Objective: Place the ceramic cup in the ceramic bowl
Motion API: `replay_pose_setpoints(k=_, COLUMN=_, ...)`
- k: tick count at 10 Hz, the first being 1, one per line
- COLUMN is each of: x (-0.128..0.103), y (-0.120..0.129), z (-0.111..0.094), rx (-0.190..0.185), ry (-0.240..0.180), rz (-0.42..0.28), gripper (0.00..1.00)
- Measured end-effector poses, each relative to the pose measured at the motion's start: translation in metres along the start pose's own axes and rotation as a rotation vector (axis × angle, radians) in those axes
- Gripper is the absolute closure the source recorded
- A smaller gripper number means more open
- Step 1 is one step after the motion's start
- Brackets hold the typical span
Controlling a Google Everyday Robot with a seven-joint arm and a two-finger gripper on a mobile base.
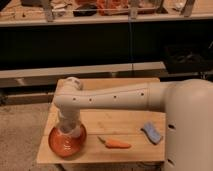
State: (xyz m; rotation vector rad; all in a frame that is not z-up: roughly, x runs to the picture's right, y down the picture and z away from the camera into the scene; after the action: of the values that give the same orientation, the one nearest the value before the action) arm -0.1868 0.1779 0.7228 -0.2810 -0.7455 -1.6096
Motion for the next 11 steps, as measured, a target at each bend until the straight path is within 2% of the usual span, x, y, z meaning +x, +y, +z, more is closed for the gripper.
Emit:
replay_pose_setpoints(k=2, x=-0.0004, y=0.001, z=0.0004, rx=0.001, ry=0.0, rz=-0.001, gripper=0.41)
replay_pose_setpoints(k=3, x=-0.0008, y=0.002, z=0.0002, rx=0.002, ry=0.001, rz=-0.001, gripper=0.28)
replay_pose_setpoints(k=4, x=-0.0007, y=0.0027, z=0.0, rx=0.003, ry=0.001, rz=-0.001, gripper=0.24)
replay_pose_setpoints(k=5, x=-0.0008, y=0.0036, z=-0.0001, rx=0.003, ry=0.002, rz=-0.001, gripper=0.23)
replay_pose_setpoints(k=6, x=-0.0009, y=0.004, z=-0.0001, rx=0.004, ry=0.002, rz=-0.001, gripper=0.27)
replay_pose_setpoints(k=11, x=-0.0022, y=0.0059, z=0.0, rx=0.005, ry=0.002, rz=-0.004, gripper=0.26)
